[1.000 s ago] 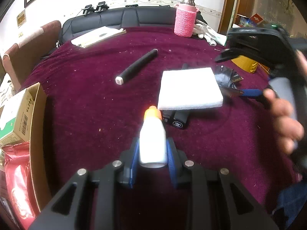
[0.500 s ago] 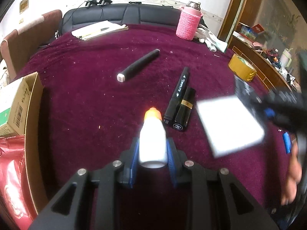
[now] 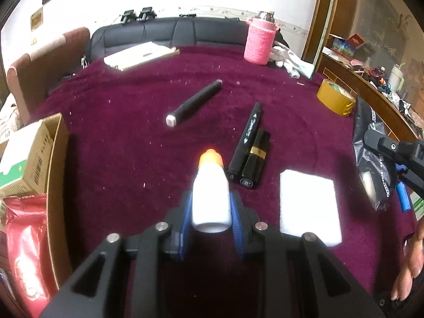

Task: Organize objects
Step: 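Carry the glue bottle and black packet over the tray with both tools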

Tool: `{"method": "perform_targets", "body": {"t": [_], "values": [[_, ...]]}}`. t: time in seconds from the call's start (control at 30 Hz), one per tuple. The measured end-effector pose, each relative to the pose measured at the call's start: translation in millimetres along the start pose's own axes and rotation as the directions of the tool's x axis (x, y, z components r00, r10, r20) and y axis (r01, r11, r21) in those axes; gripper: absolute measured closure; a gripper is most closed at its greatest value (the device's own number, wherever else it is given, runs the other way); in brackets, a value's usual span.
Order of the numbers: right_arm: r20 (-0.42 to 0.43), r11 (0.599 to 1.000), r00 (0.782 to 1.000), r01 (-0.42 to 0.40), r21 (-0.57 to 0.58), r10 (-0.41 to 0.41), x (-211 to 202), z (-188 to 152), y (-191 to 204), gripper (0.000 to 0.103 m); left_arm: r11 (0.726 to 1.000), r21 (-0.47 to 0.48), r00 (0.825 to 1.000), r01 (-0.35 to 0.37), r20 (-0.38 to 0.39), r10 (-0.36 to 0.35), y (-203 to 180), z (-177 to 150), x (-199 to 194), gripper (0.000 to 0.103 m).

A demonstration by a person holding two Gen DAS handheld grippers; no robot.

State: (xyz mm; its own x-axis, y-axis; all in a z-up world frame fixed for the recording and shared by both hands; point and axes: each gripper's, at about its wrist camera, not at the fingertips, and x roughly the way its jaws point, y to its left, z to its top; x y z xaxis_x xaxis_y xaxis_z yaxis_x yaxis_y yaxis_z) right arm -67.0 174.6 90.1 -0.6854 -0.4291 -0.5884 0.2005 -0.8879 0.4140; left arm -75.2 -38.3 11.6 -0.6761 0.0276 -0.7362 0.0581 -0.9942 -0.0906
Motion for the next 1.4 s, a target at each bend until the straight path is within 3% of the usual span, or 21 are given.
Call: {"method": "perform_targets", "body": {"t": [0.23,0.63,0.93,1.2,1.4], "values": [[-0.056,0.996,0.998,-0.043,-0.08,0.039,9.8,-14.7,21.4,0.077,0.998,0.029,0.996,-0.053,0.067,0.051,-3.9,0.7,-11.4,0.077],[0.044,0.982,0.997,-0.057,-0.178,0.065,-5.4,-22.2,42.4,0.077,0.987,0.064,0.969,-0.15,0.207,0.134,-14.1,-4.8,-54.3,0.077],[0.062,0.977,0.993,-0.085,-0.196,0.098,-34.6,-33.0,62.6,0.077,0.983,0.085,0.956,-0.161,0.261,0.134,-10.3,-23.8,-96.0,0.077],[-0.01,0.973,0.99,-0.142,-0.183,0.143,-41.3,-58.5,80.5,0.077,0.986,0.051,0.947,-0.161,0.29,0.14,12.2,-35.4,-120.1,0.077],[-0.037,0.955,0.985,-0.171,-0.24,0.167,-44.4,-69.3,111.2,0.077,0.988,0.011,0.94,-0.156,0.308,0.145,29.6,-40.0,-133.8,0.077]]}}
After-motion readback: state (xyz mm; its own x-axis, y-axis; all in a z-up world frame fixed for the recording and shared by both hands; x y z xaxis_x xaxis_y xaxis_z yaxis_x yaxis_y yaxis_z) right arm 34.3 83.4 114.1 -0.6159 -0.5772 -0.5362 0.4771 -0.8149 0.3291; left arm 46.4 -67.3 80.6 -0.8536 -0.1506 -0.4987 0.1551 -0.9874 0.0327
